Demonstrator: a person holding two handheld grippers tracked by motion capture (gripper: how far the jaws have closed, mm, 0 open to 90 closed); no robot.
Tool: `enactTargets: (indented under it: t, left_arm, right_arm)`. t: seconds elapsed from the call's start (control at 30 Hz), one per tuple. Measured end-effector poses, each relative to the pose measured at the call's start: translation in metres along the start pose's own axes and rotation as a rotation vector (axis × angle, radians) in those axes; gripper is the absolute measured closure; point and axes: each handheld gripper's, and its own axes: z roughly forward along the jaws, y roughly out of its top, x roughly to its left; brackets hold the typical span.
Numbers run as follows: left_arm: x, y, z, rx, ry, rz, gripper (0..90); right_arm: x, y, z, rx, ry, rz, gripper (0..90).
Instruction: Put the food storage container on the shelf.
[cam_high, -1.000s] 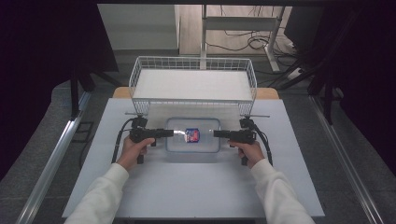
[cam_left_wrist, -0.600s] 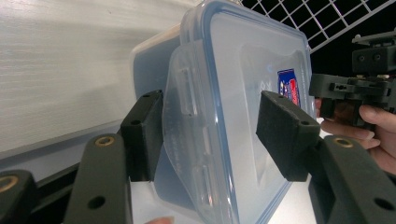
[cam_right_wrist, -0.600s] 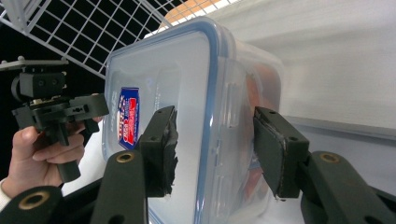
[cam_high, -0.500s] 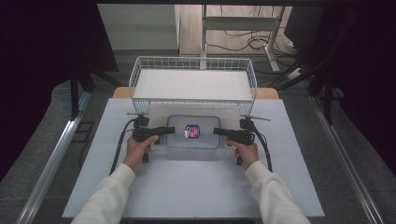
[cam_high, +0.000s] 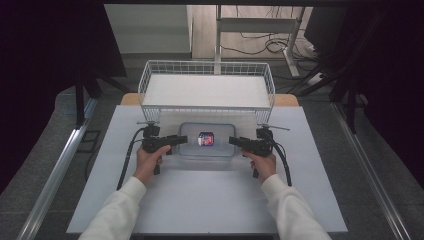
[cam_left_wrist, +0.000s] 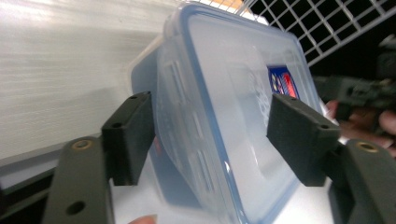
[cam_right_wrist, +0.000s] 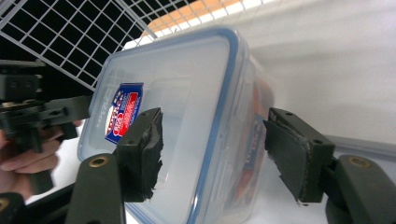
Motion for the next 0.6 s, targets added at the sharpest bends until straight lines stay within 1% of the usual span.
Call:
enactTargets:
  t: [0.03,0.07,0.1,0.13,0.17,0.2,0.23,0.27,0.3,0.33,0.37,0.4,0.43,0.47,0.5,0.53,0.57,0.6]
  left_arm:
    - [-0.003,-0.001,-0.004,0.004,0.007,0.015,29.8]
    - [-0.003,-0.001,-0.004,0.004,0.007,0.015,29.0]
    - [-0.007,-0.003,-0.012,0.015,0.014,0.051,28.6]
    - [-0.01,-0.006,-0.017,0.013,0.016,0.064,28.6]
    - [-0.01,-0.006,-0.017,0.013,0.016,0.064,28.5]
    - [-0.016,-0.01,-0.025,0.021,0.013,0.078,28.4]
    - [-0.016,-0.01,-0.025,0.021,0.013,0.078,28.2]
    - [-0.022,-0.015,-0.032,0.037,0.027,0.106,28.3]
    - [-0.022,-0.015,-0.032,0.037,0.027,0.106,28.9]
    - [-0.025,-0.018,-0.036,0.043,0.034,0.118,29.1]
    - [-0.028,-0.022,-0.04,0.047,0.031,0.128,29.1]
    - [-0.034,-0.029,-0.046,0.062,0.031,0.147,29.1]
    - [-0.034,-0.029,-0.046,0.062,0.031,0.147,28.8]
    - [-0.038,-0.036,-0.051,0.076,0.037,0.168,28.5]
    - [-0.038,-0.036,-0.051,0.076,0.037,0.168,28.4]
    - [-0.042,-0.044,-0.055,0.083,0.058,0.185,28.4]
    - [-0.042,-0.044,-0.055,0.083,0.058,0.185,28.4]
    - [-0.046,-0.05,-0.058,0.094,0.076,0.202,28.4]
  right_arm:
    - [0.002,0.0,-0.003,-0.01,-0.008,-0.018,36.5]
    - [0.004,0.0,-0.007,-0.007,-0.018,-0.037,36.5]
    - [0.006,0.0,-0.011,-0.006,-0.026,-0.058,36.5]
    - [0.008,-0.001,-0.015,-0.01,-0.028,-0.081,36.5]
    - [0.008,-0.001,-0.015,-0.01,-0.028,-0.081,36.5]
    - [0.012,-0.004,-0.022,-0.014,-0.029,-0.121,36.5]
    - [0.014,-0.005,-0.025,-0.008,-0.032,-0.137,36.7]
    - [0.016,-0.007,-0.028,-0.005,-0.036,-0.161,37.7]
    - [0.018,-0.009,-0.031,0.004,-0.039,-0.182,38.3]
    - [0.02,-0.011,-0.034,0.011,-0.045,-0.205,38.9]
    - [0.022,-0.012,-0.036,0.019,-0.05,-0.227,39.7]
    - [0.024,-0.014,-0.039,0.025,-0.054,-0.249,40.8]
    - [0.024,-0.014,-0.039,0.025,-0.054,-0.249,40.8]
    - [0.029,-0.019,-0.045,0.032,-0.06,-0.29,42.3]
    - [0.029,-0.019,-0.045,0.032,-0.06,-0.29,42.3]
    - [0.034,-0.023,-0.051,0.047,-0.066,-0.327,43.6]
    - [0.034,-0.023,-0.051,0.047,-0.066,-0.327,43.6]
    - [0.038,-0.029,-0.056,0.054,-0.073,-0.355,44.1]
